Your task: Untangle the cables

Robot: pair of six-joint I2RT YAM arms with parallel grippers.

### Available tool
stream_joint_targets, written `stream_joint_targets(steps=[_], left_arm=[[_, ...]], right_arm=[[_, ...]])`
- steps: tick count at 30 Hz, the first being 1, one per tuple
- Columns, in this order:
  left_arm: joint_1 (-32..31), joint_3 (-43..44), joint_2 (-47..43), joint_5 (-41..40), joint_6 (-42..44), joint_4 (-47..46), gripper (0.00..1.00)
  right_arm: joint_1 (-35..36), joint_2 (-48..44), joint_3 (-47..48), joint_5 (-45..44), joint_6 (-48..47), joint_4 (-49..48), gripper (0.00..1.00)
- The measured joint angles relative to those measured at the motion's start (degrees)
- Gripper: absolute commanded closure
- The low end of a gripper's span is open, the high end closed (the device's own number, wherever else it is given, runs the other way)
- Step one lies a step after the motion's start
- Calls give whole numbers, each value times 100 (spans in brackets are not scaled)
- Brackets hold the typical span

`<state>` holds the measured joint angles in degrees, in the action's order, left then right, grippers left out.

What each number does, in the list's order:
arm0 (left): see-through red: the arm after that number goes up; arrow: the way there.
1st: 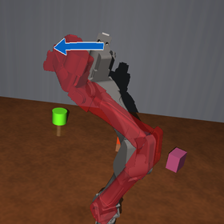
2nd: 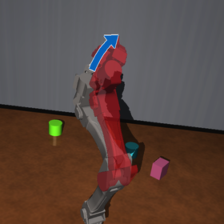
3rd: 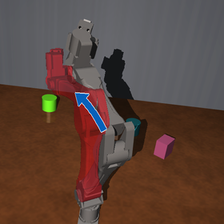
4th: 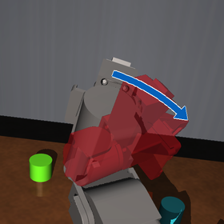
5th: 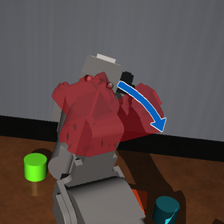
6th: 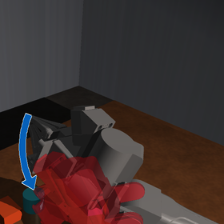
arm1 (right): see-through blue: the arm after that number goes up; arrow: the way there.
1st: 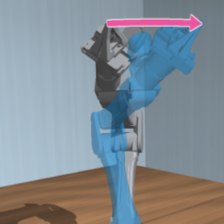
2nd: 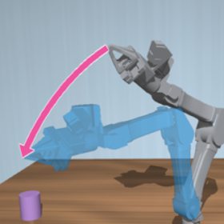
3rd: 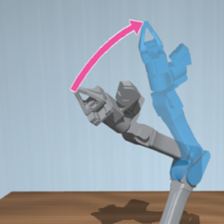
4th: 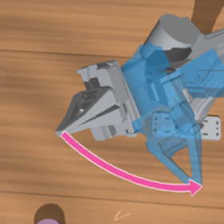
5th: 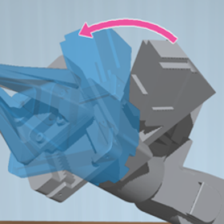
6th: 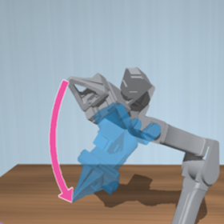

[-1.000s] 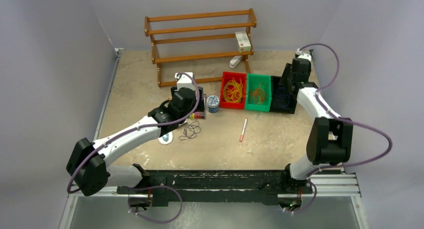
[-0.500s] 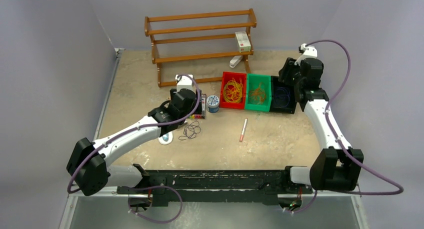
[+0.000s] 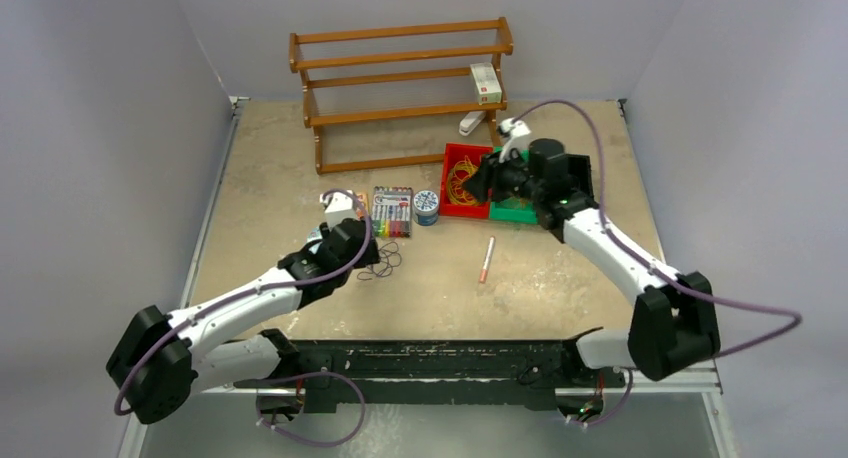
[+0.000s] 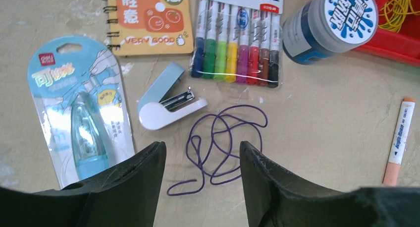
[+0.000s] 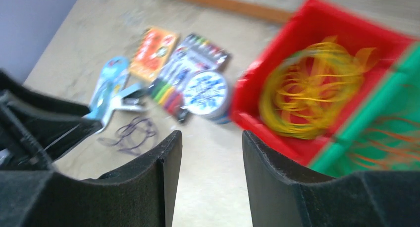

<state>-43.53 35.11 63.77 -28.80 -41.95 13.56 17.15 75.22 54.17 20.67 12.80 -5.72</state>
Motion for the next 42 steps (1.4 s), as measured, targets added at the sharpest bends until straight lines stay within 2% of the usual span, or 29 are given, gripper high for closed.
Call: stream_joint_targets(steps=[8, 13, 19, 33, 37, 42], left_arm=[[0, -501, -667, -146, -483, 76, 45], [0, -879, -938, -50, -507, -20, 47], [0, -1204, -896, 136, -566, -66, 48], [0, -1233, -901, 142, -570, -164, 48], [0, -1233, -905, 138, -568, -197, 48], [0, -1233, -905, 136, -564, -201, 48]], right_arm=[[1493, 1467, -28, 321, 435, -726, 52], [1928, 2312, 249, 345, 544, -787, 52], [2107, 2769, 575, 448, 566, -857, 51], [2299, 3560, 1021, 754, 557, -946, 53], [2374, 3687, 1073, 758, 560, -911, 57], [2411, 3805, 1161, 745, 560, -866, 69]])
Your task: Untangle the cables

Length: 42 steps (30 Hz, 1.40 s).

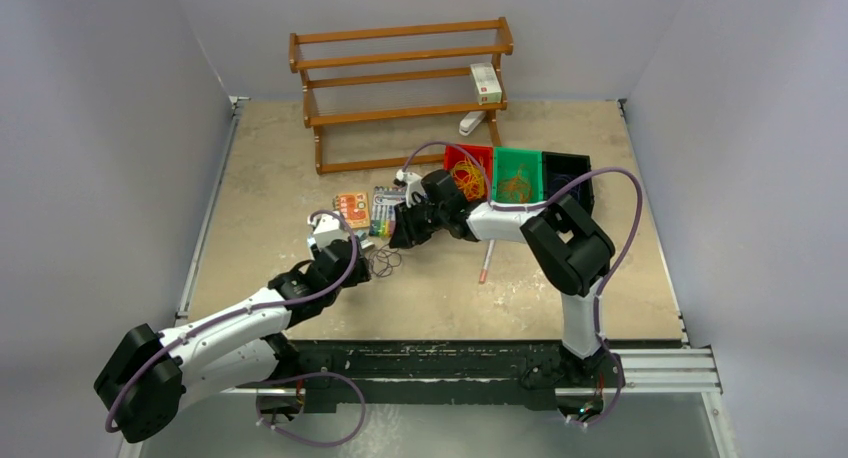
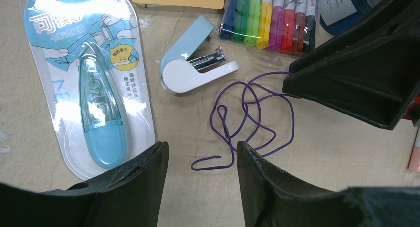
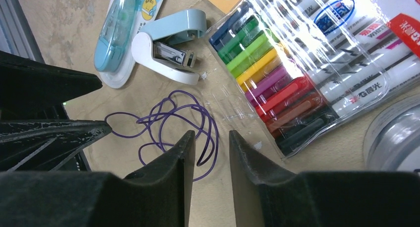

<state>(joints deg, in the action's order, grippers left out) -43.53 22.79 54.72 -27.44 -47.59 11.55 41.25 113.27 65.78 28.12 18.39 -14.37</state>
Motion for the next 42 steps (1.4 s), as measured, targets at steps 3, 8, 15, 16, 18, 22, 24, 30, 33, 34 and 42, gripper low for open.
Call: stream_joint_targets(steps=[3, 8, 15, 16, 18, 22, 24, 30, 33, 34, 42], left_arm=[[0, 0, 2, 0, 11, -26, 48], [0, 0, 39, 17, 37, -125, 48], [0, 0, 313, 173, 267, -361, 48], [0, 2, 354, 192, 308, -385, 48], [0, 33, 472, 245, 415, -411, 49], [0, 111, 688, 404, 564, -474, 50], [0, 118, 726, 540, 627, -511, 50], [0, 116, 706, 1027, 739, -645, 51], [0, 116, 627, 1226, 826, -682, 51], [0, 116, 601, 1276, 837, -708, 52], [0, 103, 761, 1532, 807, -763, 57]], right_arm=[[0, 2, 0, -2, -2, 46, 78], [0, 2, 11, -13, -9, 111, 98], [0, 2, 20, -190, -2, 262, 100], [0, 2, 24, -208, -2, 289, 100], [0, 2, 35, -256, -2, 356, 100], [0, 2, 85, -319, -4, 457, 100], [0, 2, 96, -323, -7, 474, 100], [0, 2, 105, -337, -7, 496, 100], [0, 2, 109, -334, -7, 498, 100], [0, 2, 109, -334, -4, 498, 100], [0, 4, 140, -334, -4, 496, 100]])
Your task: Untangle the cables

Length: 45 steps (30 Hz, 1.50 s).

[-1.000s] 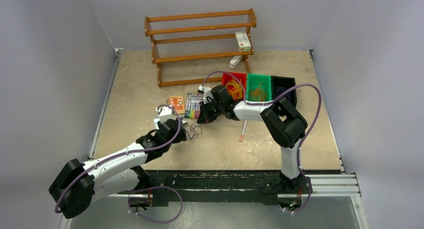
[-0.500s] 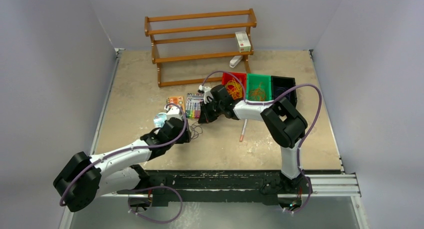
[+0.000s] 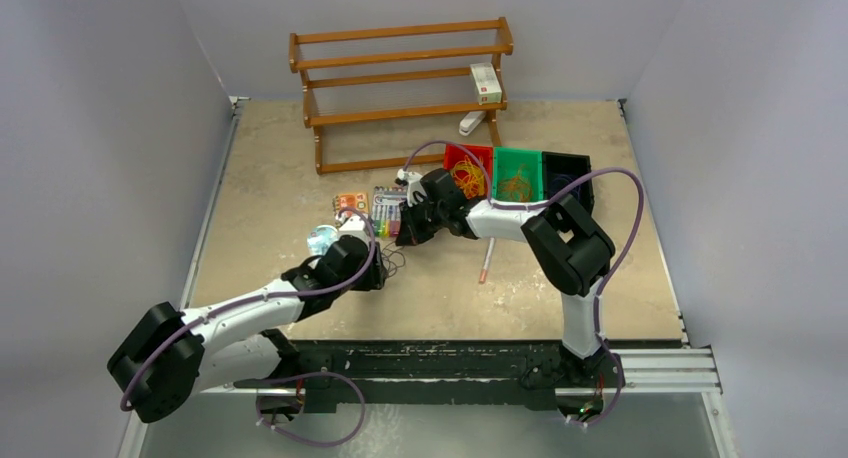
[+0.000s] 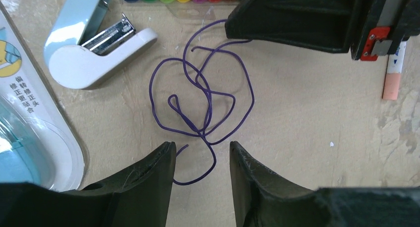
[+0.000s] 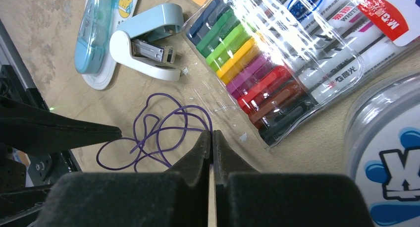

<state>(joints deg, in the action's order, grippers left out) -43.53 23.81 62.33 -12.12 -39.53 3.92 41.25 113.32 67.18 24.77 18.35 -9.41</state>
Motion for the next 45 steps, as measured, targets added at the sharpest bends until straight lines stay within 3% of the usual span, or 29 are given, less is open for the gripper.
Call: stream_joint_targets(steps=[6, 19, 26, 31, 38, 45], left_arm=[[-11, -59, 9, 229, -31, -2, 59], [-13, -83, 153, 326, -20, -2, 99], [-15, -83, 57, 323, -9, 4, 100], [-15, -83, 28, 313, -9, 2, 100], [-15, -83, 402, 306, -22, -39, 100], [-15, -66, 481, 131, -35, -155, 100]], right_arm=[[0, 0, 9, 0, 2, -24, 100], [0, 98, 20, -4, 4, -33, 100], [0, -22, -50, -247, 74, -52, 100], [0, -750, -308, -702, 122, -94, 100], [0, -2098, -455, -1733, 68, -267, 100], [-50, -2719, -455, -2857, -361, 76, 100]])
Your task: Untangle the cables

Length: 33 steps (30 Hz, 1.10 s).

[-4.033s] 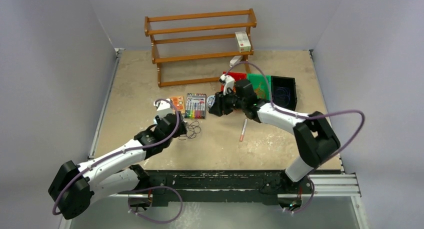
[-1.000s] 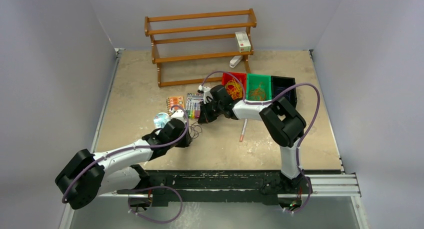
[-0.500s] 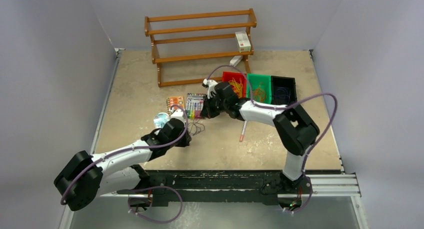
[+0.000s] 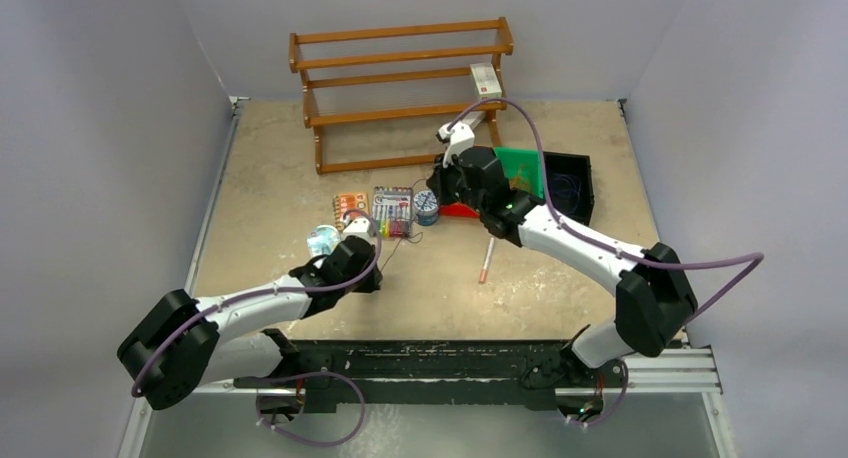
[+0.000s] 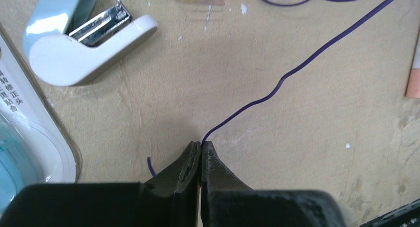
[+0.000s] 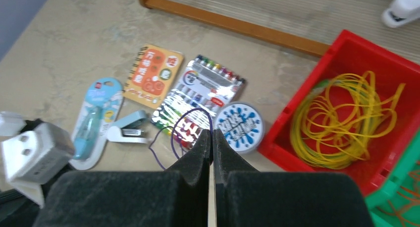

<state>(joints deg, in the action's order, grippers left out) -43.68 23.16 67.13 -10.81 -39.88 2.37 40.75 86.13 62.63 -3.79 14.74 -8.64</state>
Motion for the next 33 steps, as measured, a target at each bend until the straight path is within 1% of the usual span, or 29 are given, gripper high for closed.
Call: stream_joint_targets(steps=[5, 7, 10, 14, 18, 20, 23, 26, 28, 31, 33], left_arm=[[0, 116, 7, -116, -7, -151, 100], [0, 144, 20, -136, -13, -221, 100], [-9, 190, 52, -142, -15, -304, 100], [-22, 216, 72, -157, -2, -221, 100], [-22, 289, 131, -155, 35, 57, 100], [-22, 413, 179, -129, 76, 103, 100], [-22, 675, 243, -33, 199, 101, 100], [-22, 887, 262, 46, 302, 59, 100], [-22, 973, 262, 92, 354, 31, 100], [-22, 999, 260, 114, 385, 39, 100], [-22, 999, 260, 96, 411, 90, 100]], right_arm=[[-61, -256, -61, -551, -219, 245, 100], [-79, -400, -149, -675, -223, 260, 96], [-81, -645, -341, -885, -223, 221, 94], [-116, -841, -492, -1246, -232, 157, 95], [-190, -1126, -575, -1622, -258, 24, 97], [-208, -1314, -603, -1755, -282, -7, 100], [-219, -1589, -623, -1917, -321, -83, 99], [-245, -1803, -632, -1941, -350, -103, 88], [-267, -1843, -629, -1849, -356, -70, 76], [-297, -1775, -632, -1408, -306, 33, 64], [-310, -1650, -632, -970, -258, 83, 60]])
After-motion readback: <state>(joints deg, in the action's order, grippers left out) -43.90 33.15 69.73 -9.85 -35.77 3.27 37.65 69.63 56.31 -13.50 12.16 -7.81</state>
